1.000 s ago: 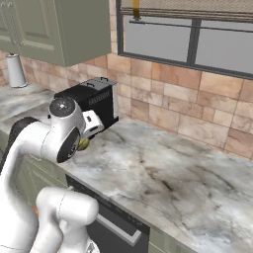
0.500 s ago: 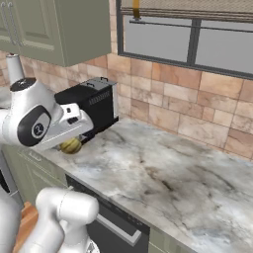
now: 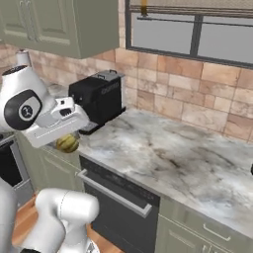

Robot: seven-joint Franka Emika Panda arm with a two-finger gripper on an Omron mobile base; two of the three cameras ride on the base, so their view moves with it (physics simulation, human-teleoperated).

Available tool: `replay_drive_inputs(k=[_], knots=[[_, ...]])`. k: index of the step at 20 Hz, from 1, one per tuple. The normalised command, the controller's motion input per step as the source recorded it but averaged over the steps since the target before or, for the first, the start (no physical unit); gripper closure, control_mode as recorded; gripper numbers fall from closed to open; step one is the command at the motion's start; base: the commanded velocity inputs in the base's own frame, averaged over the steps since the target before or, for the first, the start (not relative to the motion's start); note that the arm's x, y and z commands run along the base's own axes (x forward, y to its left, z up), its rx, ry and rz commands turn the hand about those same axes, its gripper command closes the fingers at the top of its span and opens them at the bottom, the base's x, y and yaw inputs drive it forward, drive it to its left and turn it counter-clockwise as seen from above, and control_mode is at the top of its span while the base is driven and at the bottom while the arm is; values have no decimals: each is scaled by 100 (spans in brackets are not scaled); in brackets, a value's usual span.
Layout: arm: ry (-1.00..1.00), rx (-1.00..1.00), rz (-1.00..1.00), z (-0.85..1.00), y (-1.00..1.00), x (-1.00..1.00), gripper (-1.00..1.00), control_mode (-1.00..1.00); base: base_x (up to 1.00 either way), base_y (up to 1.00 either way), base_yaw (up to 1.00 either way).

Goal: Place the beer on the top shelf of the fridge to keep it out of children's reach, and place the lemon and squash on lower shelves for easy access.

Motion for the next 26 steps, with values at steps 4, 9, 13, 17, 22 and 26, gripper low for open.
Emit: replay_drive_inputs(k=[4, 9, 13, 17, 22, 26], knots=[[0, 0, 0, 0, 0, 0, 100, 100, -74, 0, 21], [0, 0, 0, 0, 0, 0, 100, 100, -12, -18, 42], [0, 0, 0, 0, 0, 0, 100, 100, 0, -46, 53], [0, 0, 0, 0, 0, 0, 100, 100, 0, -69, 54], [0, 0, 0, 0, 0, 0, 100, 100, -2, -75, 53], [0, 0, 0, 0, 0, 0, 100, 100, -47, -71, 45]])
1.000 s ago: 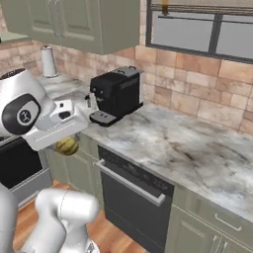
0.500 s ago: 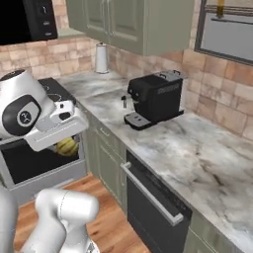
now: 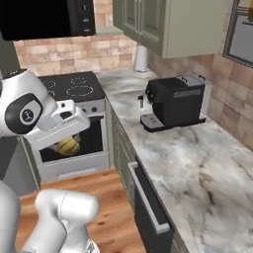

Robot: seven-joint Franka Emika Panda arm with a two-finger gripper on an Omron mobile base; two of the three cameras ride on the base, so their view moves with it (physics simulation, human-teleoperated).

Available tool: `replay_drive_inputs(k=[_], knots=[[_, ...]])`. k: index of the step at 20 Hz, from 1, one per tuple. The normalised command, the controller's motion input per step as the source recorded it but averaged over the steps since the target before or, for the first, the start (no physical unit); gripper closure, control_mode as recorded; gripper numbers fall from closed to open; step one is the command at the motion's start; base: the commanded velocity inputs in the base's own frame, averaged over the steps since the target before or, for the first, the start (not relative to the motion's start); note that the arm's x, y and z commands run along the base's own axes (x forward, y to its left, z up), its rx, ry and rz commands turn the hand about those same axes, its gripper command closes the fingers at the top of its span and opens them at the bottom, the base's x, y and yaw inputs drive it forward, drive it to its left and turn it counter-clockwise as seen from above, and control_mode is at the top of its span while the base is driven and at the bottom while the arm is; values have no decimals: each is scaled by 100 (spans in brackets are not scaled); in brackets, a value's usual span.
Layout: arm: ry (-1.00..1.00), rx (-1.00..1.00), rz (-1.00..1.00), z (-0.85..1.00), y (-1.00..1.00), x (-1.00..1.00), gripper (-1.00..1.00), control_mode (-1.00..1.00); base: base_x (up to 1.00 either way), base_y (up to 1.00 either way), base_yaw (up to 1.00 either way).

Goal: Place the beer on the top shelf of the fridge to keep it out of children's reach, and place the lemon and squash on lower shelves for easy access.

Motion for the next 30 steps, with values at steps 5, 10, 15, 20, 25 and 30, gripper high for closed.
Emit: replay_drive_inputs(k=[5, 10, 15, 20, 25, 30], knots=[[0, 0, 0, 0, 0, 0, 100, 100, -84, -20, 40], [0, 0, 0, 0, 0, 0, 100, 100, -55, 22, 33], [0, 0, 0, 0, 0, 0, 100, 100, -2, 90, 21], [0, 0, 0, 0, 0, 0, 100, 100, 0, 100, 11], [0, 0, 0, 0, 0, 0, 100, 100, 0, 100, 5], [0, 0, 0, 0, 0, 0, 100, 100, 18, 100, 1]])
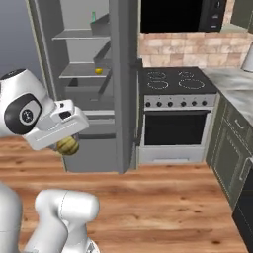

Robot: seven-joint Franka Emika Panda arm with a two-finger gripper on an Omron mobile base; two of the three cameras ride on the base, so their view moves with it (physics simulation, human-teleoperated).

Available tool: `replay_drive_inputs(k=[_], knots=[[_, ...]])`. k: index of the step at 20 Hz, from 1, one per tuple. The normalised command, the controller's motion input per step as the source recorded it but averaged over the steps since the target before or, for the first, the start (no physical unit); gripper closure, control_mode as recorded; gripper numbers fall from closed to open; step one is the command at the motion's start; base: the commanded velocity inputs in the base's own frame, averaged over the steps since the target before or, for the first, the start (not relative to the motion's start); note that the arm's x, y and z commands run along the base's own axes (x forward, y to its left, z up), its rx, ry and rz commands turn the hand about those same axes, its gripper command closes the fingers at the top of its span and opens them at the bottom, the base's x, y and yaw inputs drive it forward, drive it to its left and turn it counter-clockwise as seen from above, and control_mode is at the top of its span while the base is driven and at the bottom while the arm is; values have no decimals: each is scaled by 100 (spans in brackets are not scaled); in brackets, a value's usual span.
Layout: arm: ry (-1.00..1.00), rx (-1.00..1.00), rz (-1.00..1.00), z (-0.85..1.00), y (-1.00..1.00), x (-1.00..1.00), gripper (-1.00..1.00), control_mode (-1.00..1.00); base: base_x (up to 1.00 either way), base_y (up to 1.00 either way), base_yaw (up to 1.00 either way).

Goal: Place the beer on the top shelf of the fridge to keep it out of children's reach, and place the lemon and squash on lower shelves for easy access.

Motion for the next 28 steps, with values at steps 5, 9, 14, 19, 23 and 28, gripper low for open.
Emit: replay_drive_inputs(k=[5, 9, 14, 19, 23, 28], knots=[[0, 0, 0, 0, 0, 0, 100, 100, 52, 100, 0], [0, 0, 0, 0, 0, 0, 100, 100, 94, 94, 0], [0, 0, 0, 0, 0, 0, 100, 100, 100, 48, 0], [0, 0, 0, 0, 0, 0, 100, 100, 100, 0, 0], [0, 0, 0, 0, 0, 0, 100, 100, 97, -1, 0], [0, 0, 0, 0, 0, 0, 100, 100, 85, -20, 0]])
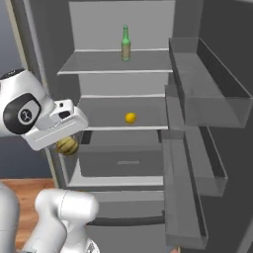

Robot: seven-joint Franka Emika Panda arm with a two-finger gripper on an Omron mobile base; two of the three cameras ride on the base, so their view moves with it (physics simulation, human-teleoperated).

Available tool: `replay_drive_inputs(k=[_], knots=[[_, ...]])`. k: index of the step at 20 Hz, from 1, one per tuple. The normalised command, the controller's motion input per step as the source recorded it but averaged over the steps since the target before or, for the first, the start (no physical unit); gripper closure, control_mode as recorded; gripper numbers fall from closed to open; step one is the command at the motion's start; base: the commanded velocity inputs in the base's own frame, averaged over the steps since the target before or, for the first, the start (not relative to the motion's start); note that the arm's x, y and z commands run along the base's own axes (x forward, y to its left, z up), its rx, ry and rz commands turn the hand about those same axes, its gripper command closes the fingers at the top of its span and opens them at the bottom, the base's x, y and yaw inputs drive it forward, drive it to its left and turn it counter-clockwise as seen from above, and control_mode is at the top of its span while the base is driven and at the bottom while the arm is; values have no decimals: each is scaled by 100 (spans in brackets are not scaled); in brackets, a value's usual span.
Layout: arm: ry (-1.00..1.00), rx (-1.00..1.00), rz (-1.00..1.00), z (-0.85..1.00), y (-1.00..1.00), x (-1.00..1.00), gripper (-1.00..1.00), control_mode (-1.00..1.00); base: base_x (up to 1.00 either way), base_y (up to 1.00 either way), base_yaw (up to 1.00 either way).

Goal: Place the beer on the top shelf of the fridge to keep it out of children's reach, and place the lemon and squash on lower shelves for easy access.

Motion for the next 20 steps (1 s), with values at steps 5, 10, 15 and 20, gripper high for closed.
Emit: replay_drive_inputs(k=[5, 10, 15, 20], knots=[[0, 0, 0, 0, 0, 0, 100, 100, 51, -41, 0], [0, 0, 0, 0, 0, 0, 100, 100, 26, -40, 0], [-4, 1, 0, -3, 2, 7, 100, -100, 21, -6, 1], [-22, 9, 2, -9, 19, 36, 100, -100, 0, 0, 0]])
